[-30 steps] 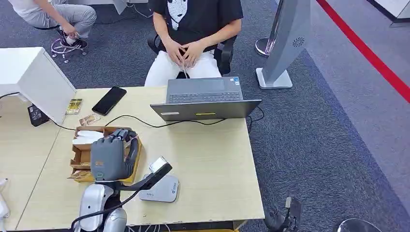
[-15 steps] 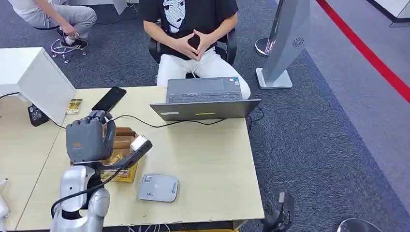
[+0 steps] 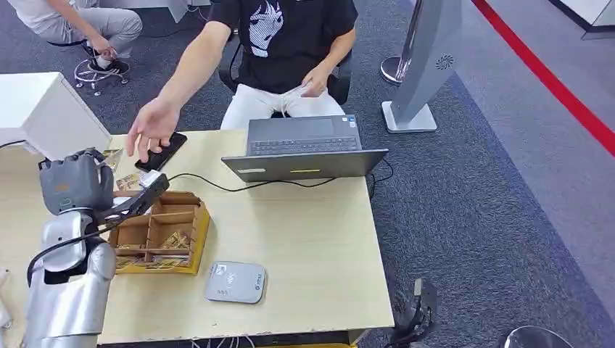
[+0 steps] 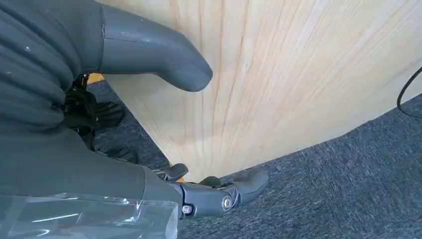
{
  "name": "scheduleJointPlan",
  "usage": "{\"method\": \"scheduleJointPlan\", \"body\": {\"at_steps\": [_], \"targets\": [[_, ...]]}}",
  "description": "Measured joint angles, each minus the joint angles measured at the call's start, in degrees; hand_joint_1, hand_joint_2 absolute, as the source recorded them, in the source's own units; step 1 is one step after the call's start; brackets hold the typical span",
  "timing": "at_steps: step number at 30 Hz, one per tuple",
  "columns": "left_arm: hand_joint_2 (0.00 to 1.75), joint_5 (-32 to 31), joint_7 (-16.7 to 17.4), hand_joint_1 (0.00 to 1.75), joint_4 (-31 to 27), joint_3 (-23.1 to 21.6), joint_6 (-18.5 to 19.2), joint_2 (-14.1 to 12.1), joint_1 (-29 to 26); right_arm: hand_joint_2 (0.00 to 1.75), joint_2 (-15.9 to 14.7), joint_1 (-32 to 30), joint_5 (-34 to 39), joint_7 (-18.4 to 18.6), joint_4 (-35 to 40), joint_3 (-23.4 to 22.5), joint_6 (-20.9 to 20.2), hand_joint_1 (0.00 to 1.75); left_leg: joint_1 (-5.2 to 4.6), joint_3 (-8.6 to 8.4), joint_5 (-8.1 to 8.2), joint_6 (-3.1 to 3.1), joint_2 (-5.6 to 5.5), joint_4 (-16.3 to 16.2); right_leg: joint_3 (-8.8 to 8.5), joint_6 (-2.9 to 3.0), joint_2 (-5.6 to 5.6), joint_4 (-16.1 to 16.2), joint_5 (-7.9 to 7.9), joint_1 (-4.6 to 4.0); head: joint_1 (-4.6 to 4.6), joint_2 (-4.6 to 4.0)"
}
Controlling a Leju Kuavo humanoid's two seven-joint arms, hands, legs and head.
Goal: Pass the card to the sensor for recognition and then transmit it.
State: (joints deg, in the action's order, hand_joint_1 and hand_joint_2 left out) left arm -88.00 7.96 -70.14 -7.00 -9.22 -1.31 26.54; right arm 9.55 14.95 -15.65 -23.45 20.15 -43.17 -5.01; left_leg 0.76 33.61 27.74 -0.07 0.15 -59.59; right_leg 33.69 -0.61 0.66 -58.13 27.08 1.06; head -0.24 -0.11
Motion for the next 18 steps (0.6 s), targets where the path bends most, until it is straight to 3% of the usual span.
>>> {"method": "scheduleJointPlan", "body": {"at_steps": [12, 13, 14, 18], "targets": [[1.75, 0.11, -3.63, 1.75, 0.9, 4.9, -0.39, -0.39, -0.47, 1.75, 0.0, -0.02, 0.24, -0.09, 0.0, 0.15, -0.02, 0.0, 0.01, 0.01, 0.0, 0.0, 0.01, 0.0, 0.01, 0.0, 0.01, 0.0, 0.0, 0.0, 0.0, 0.0], [1.75, 0.22, -4.31, 0.33, 0.88, 5.4, -0.44, -0.28, -0.56, 1.75, 0.0, -0.02, 0.33, -0.09, 0.0, 0.15, -0.04, 0.0, 0.01, 0.01, 0.0, 0.0, 0.03, 0.01, 0.01, 0.01, 0.02, 0.0, -0.01, 0.0, 0.0, 0.0], [1.75, 0.33, -5.0, 0.0, 0.85, 5.99, -0.48, -0.09, -0.67, 1.75, 0.0, -0.03, 0.54, -0.09, 0.0, 0.15, -0.04, 0.0, 0.01, 0.0, 0.0, 0.0, 0.05, 0.01, 0.02, 0.01, 0.05, 0.0, 0.0, 0.0, 0.0, 0.0], [1.75, 0.76, -6.84, 0.0, -0.06, 7.97, -0.48, 0.59, -1.74, 1.75, 0.0, -0.1, 1.12, -0.2, 0.0, 0.24, -0.04, 0.0, 0.01, 0.0, 0.0, 0.0, 0.1, 0.0, 0.03, 0.01, 0.11, 0.0, -0.01, 0.0, 0.0, 0.0]]}}
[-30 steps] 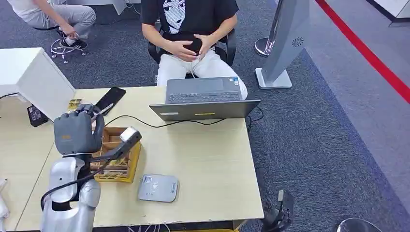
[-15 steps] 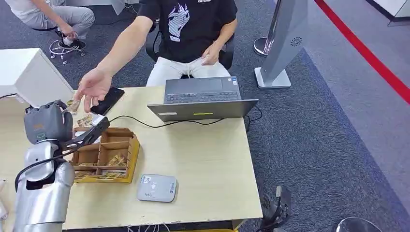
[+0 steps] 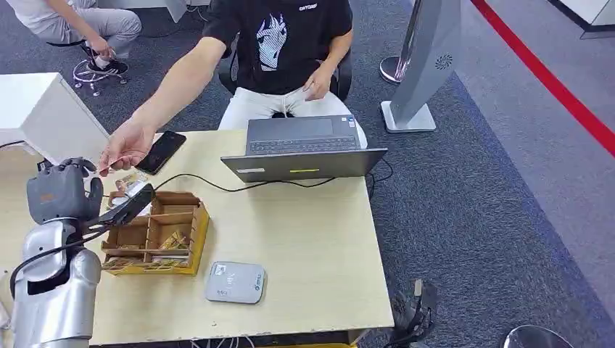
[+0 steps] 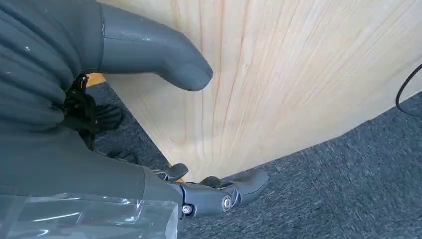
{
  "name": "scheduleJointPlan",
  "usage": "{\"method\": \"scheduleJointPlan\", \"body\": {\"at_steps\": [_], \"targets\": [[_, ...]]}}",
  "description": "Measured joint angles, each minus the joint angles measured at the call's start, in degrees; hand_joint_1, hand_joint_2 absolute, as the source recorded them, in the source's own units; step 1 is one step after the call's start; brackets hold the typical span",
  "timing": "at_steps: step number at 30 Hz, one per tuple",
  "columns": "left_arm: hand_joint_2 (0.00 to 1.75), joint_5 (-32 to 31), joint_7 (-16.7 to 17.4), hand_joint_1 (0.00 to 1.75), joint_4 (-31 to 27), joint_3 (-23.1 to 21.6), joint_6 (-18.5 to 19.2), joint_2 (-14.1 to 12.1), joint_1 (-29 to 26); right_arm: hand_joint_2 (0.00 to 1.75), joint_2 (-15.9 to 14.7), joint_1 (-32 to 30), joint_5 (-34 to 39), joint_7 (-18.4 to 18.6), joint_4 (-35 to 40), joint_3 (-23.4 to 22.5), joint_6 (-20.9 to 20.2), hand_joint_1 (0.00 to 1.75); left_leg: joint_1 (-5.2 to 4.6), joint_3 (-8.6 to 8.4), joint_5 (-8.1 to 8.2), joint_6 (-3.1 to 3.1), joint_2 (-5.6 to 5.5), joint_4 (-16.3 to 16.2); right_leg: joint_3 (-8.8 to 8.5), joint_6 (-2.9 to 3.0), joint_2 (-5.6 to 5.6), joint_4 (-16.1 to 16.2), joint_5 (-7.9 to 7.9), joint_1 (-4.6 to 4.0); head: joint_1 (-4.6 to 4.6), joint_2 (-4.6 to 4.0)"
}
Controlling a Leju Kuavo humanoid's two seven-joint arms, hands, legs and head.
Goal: Pass the card to the sensor for recognition and then transmit it.
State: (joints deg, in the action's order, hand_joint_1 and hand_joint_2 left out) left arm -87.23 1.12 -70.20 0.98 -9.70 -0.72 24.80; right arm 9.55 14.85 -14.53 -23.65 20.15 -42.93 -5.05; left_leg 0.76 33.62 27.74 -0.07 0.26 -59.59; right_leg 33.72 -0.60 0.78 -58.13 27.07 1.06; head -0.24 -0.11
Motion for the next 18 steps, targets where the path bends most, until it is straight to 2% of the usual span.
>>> {"method": "scheduleJointPlan", "body": {"at_steps": [10, 15, 18], "targets": [[1.75, 0.94, -2.17, 0.0, -4.44, 1.95, -0.83, 0.79, -2.87, 1.75, 0.0, -0.35, 0.46, -0.2, 0.02, 0.0, 0.0, 0.0, 0.0, 0.0, 0.02, 0.03, -0.03, 0.0, 0.0, 0.0, -0.03, 0.0, 0.0, 0.0, 0.0, 0.0], [1.75, 2.03, -5.81, 0.0, -9.61, 1.95, -2.32, 1.33, -6.08, 1.75, 0.0, -0.97, 1.77, -0.77, 0.2, 0.0, -0.04, 0.0, -0.01, 0.0, 0.02, 0.04, -0.02, 0.0, 0.0, 0.01, -0.03, 0.01, 0.01, 0.0, -0.02, 0.0], [1.75, 3.02, -8.75, 0.0, -13.87, 1.29, -1.29, 1.6, -9.53, 1.75, 0.0, -1.62, 3.15, -1.12, 0.37, -0.07, -0.42, 0.0, -0.03, 0.0, 0.06, 0.04, -0.04, 0.0, 0.01, 0.01, -0.04, 0.02, 0.02, 0.01, -0.02, 0.0]]}}
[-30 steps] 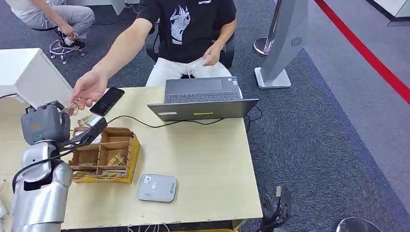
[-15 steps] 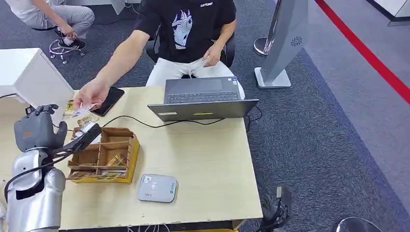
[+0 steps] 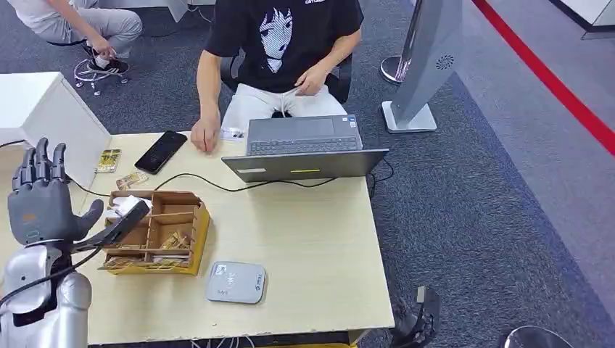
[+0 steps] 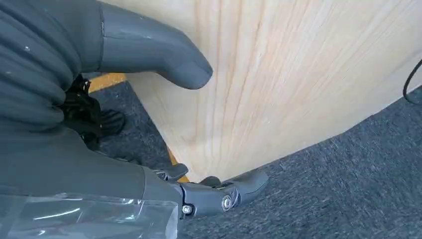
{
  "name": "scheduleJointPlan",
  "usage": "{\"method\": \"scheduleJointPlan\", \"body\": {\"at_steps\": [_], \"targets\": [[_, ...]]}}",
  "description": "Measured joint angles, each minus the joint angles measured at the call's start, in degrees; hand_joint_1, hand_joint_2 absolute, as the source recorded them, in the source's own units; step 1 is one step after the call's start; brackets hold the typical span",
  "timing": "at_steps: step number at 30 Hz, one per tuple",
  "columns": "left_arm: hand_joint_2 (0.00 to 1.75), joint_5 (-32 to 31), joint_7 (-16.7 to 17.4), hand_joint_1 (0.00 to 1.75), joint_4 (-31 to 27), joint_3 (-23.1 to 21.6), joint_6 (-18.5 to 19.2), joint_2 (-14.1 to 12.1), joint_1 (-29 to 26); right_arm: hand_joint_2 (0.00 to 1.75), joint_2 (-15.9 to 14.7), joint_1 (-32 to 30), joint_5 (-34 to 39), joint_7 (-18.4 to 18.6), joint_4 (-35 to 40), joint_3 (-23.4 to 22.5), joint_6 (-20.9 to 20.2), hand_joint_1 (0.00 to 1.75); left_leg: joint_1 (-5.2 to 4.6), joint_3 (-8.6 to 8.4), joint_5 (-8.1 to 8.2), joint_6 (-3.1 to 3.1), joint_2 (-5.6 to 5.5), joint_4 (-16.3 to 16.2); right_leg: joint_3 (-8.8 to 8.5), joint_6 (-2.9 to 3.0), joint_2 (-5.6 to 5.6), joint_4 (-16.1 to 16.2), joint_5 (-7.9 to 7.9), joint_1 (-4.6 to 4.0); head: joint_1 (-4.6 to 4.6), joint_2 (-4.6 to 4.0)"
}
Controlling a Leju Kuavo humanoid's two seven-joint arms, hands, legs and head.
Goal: Pass the card to the sensor for recognition and then transmit it.
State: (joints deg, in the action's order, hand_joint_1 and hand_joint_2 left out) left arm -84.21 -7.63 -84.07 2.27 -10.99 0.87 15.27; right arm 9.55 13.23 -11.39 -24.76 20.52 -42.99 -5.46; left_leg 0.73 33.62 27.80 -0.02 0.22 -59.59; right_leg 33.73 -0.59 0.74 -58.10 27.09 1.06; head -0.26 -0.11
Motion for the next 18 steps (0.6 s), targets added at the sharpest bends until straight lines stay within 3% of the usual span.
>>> {"method": "scheduleJointPlan", "body": {"at_steps": [4, 10, 18], "targets": [[1.75, 0.17, -2.38, 0.0, -4.37, -5.34, 2.71, -1.46, -5.81, 1.75, 0.0, -0.88, 2.25, -1.02, 0.33, -0.44, -0.17, 0.0, -0.06, 0.03, 0.05, -0.07, -0.04, 0.01, 0.0, -0.05, -0.06, 0.02, 0.05, 0.01, 0.02, 0.0], [1.75, -1.84, -0.37, 0.0, -4.96, -17.52, 3.06, -6.88, -12.67, 1.75, 0.0, -1.66, 2.97, -1.2, 1.25, -1.68, 0.22, 0.0, -0.07, 0.04, 0.06, -0.08, -0.03, 0.01, -0.01, -0.06, -0.06, 0.05, 0.05, 0.02, 0.02, 0.0], [1.75, 0.04, -0.48, 0.0, -5.74, -23.51, 3.73, -11.41, -14.85, 1.75, -0.02, -1.79, 3.15, -1.79, 1.55, -2.56, 0.24, 0.0, -0.06, 0.02, 0.05, -0.08, -0.05, 0.0, -0.02, -0.06, -0.08, 0.04, 0.04, 0.01, 0.02, 0.0]]}}
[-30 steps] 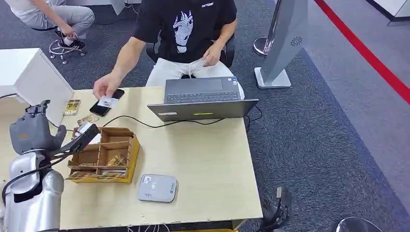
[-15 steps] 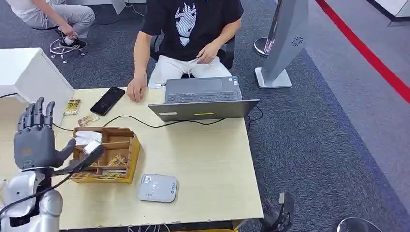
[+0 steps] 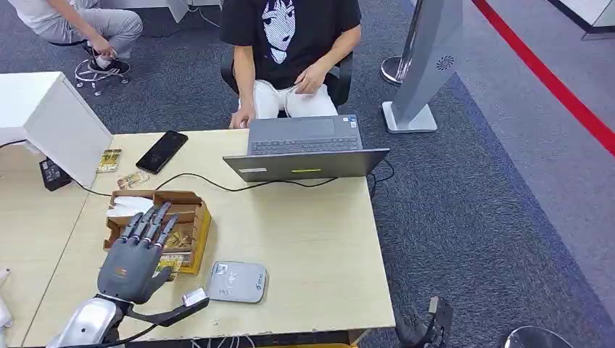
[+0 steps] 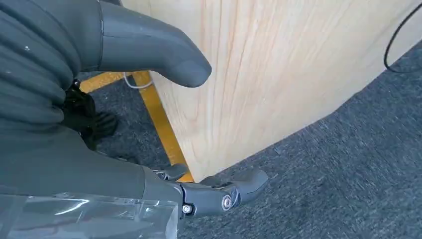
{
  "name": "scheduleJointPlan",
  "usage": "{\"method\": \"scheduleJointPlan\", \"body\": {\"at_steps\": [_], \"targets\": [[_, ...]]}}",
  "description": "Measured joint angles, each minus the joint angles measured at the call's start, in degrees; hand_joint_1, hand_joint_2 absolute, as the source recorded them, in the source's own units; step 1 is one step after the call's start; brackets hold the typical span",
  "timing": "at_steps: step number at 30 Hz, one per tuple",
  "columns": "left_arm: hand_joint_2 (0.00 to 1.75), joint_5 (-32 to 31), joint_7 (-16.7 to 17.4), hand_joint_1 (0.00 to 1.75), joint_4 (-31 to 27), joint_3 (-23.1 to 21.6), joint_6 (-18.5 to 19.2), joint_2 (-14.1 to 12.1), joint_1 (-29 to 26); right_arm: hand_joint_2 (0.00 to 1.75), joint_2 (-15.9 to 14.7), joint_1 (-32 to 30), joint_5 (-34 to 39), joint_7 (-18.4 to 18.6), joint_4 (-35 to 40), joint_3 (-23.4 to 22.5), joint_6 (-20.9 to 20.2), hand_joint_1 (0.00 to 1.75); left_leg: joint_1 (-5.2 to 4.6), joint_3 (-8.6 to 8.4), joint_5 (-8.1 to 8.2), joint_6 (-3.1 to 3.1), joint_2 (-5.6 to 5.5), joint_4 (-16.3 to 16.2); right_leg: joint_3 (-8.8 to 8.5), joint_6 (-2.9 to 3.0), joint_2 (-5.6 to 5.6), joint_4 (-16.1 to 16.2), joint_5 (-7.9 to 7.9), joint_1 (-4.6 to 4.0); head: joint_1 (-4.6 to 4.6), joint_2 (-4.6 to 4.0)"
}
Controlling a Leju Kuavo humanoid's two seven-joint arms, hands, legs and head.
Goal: Pass the card to the sensor for recognition and then transmit it.
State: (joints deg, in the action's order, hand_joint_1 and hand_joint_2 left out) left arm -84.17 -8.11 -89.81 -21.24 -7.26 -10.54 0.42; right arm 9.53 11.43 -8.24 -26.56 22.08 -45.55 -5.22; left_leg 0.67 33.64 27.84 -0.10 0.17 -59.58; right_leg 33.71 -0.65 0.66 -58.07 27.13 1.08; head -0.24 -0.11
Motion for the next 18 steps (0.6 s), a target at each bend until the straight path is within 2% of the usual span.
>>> {"method": "scheduleJointPlan", "body": {"at_steps": [7, 16, 18], "targets": [[1.75, 1.14, 0.7, 0.0, -0.5, -0.83, 0.63, -3.08, -0.3, 1.75, 0.0, -0.09, -0.33, -0.13, 0.15, -0.29, 0.17, 0.0, 0.0, 0.0, 0.0, 0.0, 0.0, 0.01, 0.0, 0.0, 0.0, 0.0, 0.0, 0.0, 0.0, 0.0], [1.75, 1.01, 0.79, 0.0, -0.77, -1.12, 0.61, -4.22, -0.3, 1.75, 0.0, -0.1, -0.33, -0.13, 0.24, -0.35, 0.15, 0.0, -0.01, 0.0, 0.0, 0.0, -0.01, 0.0, -0.01, 0.0, 0.0, 0.0, 0.0, 0.0, 0.0, 0.0], [1.75, -0.1, 1.68, 0.0, -0.79, -1.12, -0.19, -4.19, -0.3, 1.75, 0.0, -0.12, -0.39, -0.13, 0.31, -0.35, 0.2, 0.0, -0.01, 0.0, 0.0, 0.0, -0.01, 0.0, -0.01, 0.0, 0.0, 0.0, 0.0, 0.0, 0.0, 0.0]]}}
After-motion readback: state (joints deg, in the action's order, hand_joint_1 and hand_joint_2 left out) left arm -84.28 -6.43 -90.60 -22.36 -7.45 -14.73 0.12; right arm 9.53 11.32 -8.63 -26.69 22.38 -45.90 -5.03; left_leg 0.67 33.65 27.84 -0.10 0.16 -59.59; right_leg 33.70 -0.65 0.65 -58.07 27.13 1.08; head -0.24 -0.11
